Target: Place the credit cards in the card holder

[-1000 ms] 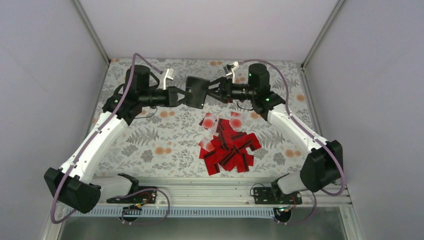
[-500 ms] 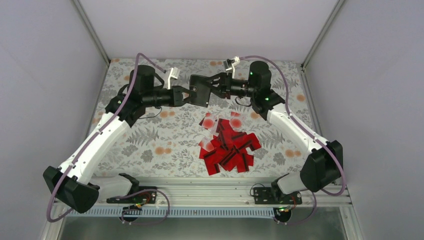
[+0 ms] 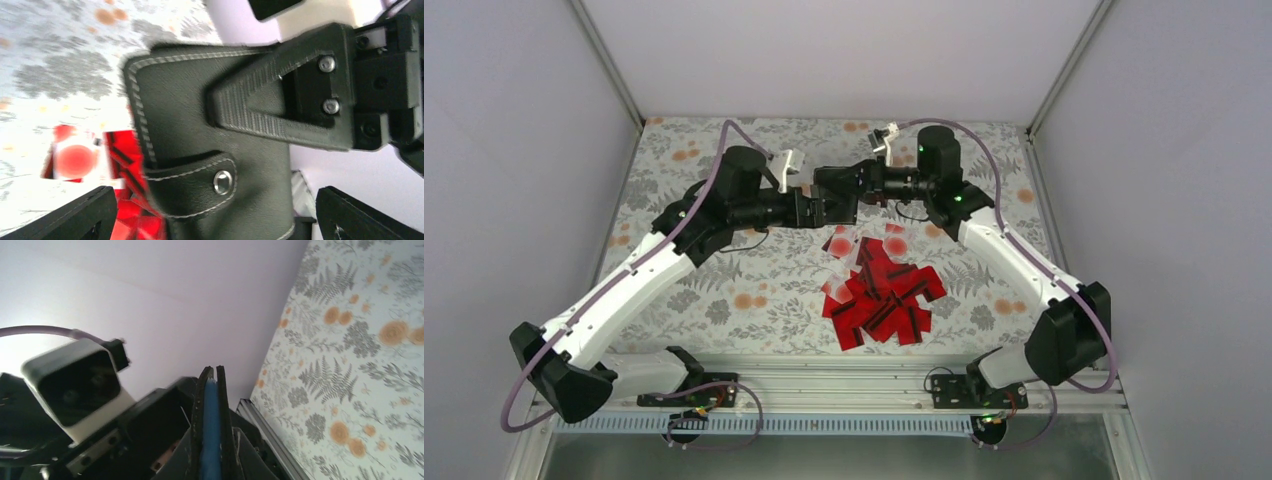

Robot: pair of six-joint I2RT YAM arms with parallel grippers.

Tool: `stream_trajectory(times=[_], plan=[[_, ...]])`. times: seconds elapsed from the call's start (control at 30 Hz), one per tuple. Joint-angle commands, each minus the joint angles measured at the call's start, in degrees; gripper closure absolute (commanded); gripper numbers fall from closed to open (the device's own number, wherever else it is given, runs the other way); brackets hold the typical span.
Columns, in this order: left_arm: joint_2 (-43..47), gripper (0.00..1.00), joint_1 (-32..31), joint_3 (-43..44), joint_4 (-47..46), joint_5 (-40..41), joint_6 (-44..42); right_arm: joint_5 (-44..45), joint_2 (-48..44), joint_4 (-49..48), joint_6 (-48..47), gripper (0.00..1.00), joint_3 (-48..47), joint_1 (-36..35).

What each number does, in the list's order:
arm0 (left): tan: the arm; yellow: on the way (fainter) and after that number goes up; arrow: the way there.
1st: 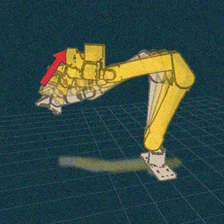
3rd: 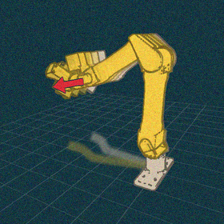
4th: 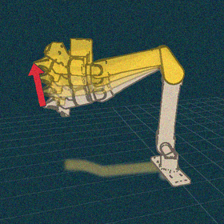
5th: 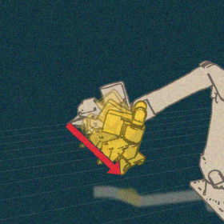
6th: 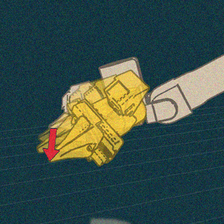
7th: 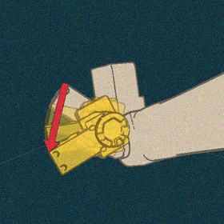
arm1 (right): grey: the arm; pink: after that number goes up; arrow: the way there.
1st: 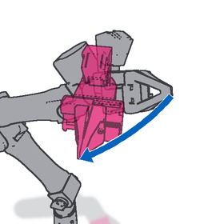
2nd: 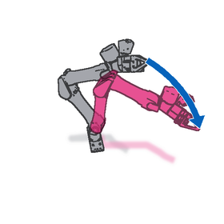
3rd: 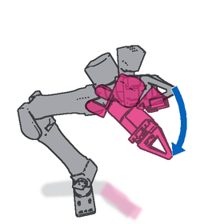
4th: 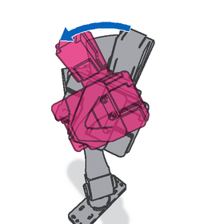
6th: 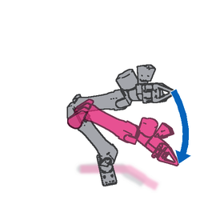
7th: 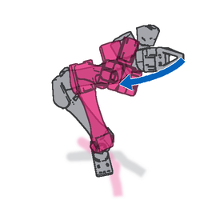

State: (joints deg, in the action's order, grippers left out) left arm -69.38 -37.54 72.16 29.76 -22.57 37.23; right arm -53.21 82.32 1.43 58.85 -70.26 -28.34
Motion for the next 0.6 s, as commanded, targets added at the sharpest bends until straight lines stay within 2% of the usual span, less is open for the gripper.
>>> stream_trajectory(times=[0.0,0.17,0.3,0.5,0.57], plan=[[1.32,0.00,-1.45,5.84,10.63,15.46,-3.26,3.62,-2.27,10.28,-5.35,0.96,-2.84,-0.77],[0.88,0.01,-4.81,10.22,18.82,25.02,-8.21,6.52,-0.66,16.22,-5.74,0.96,-4.60,-0.81],[-2.03,0.15,-8.87,12.01,20.44,30.58,-11.01,9.21,1.38,22.79,-7.00,0.96,-8.39,-0.78],[-7.40,0.38,-12.57,14.57,17.99,33.48,-13.58,11.59,4.50,29.97,-7.04,0.96,-13.56,-0.79],[-9.18,0.43,-13.50,15.29,17.63,34.09,-14.28,11.51,4.97,31.55,-6.92,0.96,-14.50,-0.82]])
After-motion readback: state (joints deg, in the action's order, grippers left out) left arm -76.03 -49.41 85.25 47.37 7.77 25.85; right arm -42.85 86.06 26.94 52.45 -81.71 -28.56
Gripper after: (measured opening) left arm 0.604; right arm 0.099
